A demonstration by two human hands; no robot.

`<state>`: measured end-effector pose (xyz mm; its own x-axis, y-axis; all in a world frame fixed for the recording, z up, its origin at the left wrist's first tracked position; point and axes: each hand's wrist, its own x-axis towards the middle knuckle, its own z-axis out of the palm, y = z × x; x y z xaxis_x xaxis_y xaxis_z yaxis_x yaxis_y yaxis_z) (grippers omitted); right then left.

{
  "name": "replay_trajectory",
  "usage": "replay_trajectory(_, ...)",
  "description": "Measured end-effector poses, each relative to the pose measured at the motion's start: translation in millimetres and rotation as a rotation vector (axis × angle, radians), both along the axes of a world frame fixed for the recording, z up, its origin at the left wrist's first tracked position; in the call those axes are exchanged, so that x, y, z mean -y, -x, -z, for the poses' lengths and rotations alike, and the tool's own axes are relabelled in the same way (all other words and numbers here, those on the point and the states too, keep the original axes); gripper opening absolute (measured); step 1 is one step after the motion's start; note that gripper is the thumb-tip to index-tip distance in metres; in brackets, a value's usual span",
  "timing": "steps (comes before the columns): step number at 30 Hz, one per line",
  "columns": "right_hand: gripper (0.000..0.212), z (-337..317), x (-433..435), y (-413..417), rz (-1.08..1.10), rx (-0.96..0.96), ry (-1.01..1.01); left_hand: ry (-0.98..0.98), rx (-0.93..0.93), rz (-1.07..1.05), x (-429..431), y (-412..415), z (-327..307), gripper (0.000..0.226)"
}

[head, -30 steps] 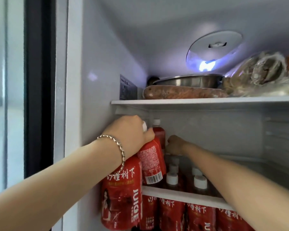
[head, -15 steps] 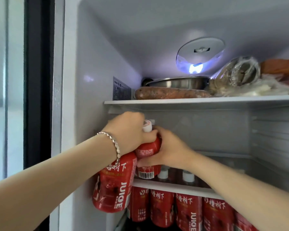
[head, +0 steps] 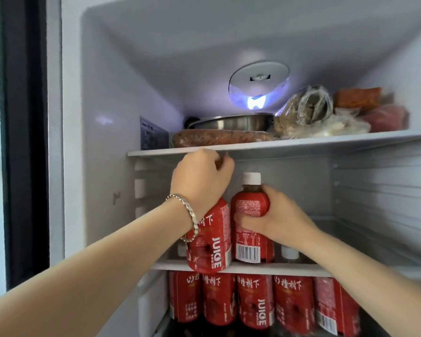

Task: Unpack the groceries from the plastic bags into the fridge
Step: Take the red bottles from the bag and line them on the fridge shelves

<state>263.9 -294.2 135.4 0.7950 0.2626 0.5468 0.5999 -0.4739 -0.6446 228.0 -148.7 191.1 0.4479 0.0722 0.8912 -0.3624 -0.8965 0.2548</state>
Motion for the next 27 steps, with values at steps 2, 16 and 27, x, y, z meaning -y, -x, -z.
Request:
replay_trajectory(2, 0.044, 2, 3, 1, 0.033, -0.011, -0.016, 0.131, -0.065, 0.035, -2, -6, 12, 0.030)
replay_trajectory(16, 0.105, -6, -41, 4, 0.483, -0.025, 0.485, 0.514, -0.426, 0.363, 11, -48, 38, 0.044)
replay_trajectory(27, 0.108, -1, -47, -72, 0.567, -0.135, 0.583, 0.117, -0.621, 0.018, -30, -89, 70, 0.045)
